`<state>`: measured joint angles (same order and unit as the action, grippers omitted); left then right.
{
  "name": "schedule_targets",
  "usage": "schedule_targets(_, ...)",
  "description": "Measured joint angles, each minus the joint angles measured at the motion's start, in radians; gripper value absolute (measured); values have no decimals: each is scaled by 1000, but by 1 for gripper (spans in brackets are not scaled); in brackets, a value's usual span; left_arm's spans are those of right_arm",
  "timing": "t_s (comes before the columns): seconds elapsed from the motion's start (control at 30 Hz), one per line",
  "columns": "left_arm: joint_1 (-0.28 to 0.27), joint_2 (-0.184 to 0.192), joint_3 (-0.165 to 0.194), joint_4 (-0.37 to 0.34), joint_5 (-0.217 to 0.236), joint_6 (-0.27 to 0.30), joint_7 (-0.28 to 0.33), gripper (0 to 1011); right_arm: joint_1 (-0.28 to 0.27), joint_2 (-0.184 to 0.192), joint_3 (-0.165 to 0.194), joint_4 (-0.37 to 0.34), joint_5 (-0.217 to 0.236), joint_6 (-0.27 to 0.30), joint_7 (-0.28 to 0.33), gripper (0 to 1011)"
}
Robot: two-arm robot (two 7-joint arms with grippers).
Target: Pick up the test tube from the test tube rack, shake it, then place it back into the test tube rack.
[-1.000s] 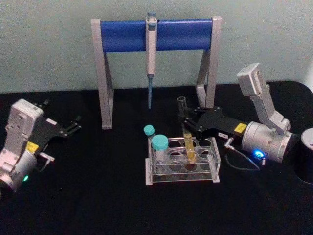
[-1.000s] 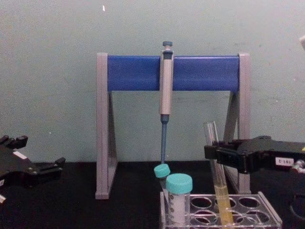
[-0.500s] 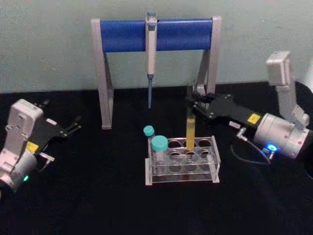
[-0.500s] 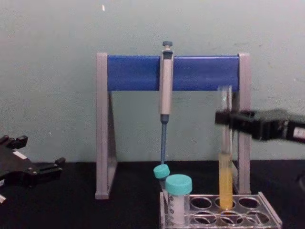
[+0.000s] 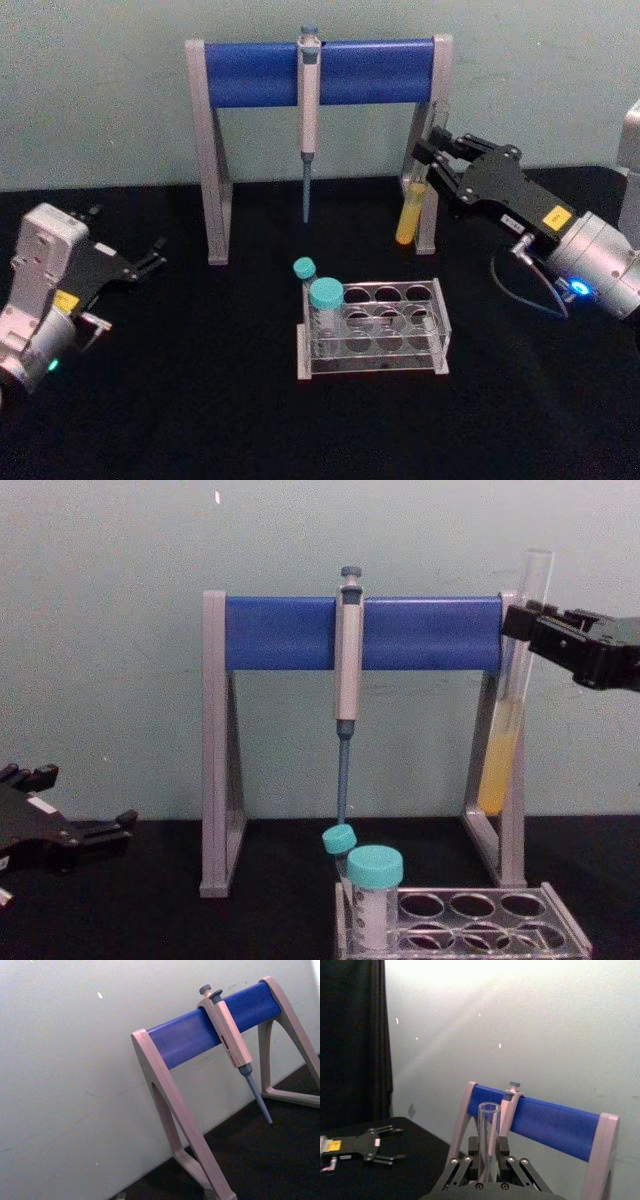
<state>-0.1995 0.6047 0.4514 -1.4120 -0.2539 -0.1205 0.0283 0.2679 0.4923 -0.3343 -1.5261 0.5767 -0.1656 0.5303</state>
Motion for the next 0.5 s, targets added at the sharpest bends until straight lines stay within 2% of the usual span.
schedule_targets(0.5,0,0,0,0,0,0,0,1001,-12,-28,21,5,-73,-11,-28,228)
